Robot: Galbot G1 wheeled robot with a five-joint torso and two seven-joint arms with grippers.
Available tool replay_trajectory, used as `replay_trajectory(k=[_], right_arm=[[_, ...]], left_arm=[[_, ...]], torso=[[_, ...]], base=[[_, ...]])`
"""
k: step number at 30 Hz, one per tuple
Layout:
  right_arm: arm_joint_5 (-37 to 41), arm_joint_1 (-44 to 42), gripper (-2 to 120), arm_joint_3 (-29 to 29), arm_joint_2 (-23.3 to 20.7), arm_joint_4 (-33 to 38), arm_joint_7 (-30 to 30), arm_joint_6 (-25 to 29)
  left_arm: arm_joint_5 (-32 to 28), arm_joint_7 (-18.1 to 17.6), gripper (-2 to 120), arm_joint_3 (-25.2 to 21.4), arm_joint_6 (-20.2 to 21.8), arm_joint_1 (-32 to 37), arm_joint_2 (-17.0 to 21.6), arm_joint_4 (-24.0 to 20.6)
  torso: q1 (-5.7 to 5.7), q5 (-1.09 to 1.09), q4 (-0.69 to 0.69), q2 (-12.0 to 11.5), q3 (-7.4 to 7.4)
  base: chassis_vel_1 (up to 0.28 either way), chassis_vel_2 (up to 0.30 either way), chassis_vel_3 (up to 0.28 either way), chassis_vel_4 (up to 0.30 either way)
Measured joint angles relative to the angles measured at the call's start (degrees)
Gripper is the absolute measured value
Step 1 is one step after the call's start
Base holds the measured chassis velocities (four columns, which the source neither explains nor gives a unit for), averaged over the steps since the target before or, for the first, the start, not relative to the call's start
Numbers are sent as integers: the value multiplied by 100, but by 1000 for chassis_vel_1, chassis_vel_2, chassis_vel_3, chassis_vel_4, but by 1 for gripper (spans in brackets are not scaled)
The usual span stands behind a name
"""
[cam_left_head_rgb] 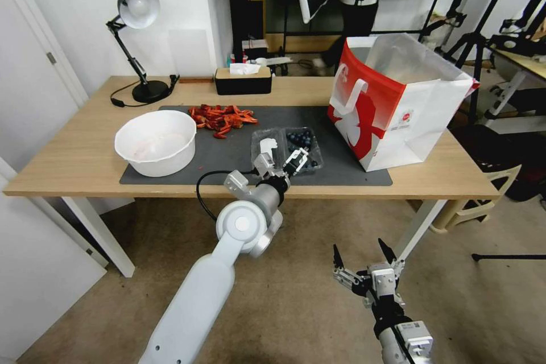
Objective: Close the takeout container lid, then place the container into the takeout bag.
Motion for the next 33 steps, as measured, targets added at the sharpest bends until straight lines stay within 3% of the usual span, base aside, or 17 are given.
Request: replay_trajectory(k=[8, 17, 33], right_arm=[[-4, -9, 100, -16, 0, -2, 1, 29], [-19, -16, 100, -69, 0, -8, 2, 54], [8, 9, 100, -66, 0, -20, 4, 69]], left_arm=[[49, -121, 100, -49, 106, 343, 125, -425], [92, -124, 100, -110, 158, 404, 98, -413], [-11, -504, 100, -156, 408, 670, 203, -815]], torso=[[0, 0, 1, 0, 0], [-1, 0, 0, 0, 0], [0, 0, 0, 0, 0]], base=[[0, 0, 0, 0], [0, 0, 0, 0], [0, 0, 0, 0]])
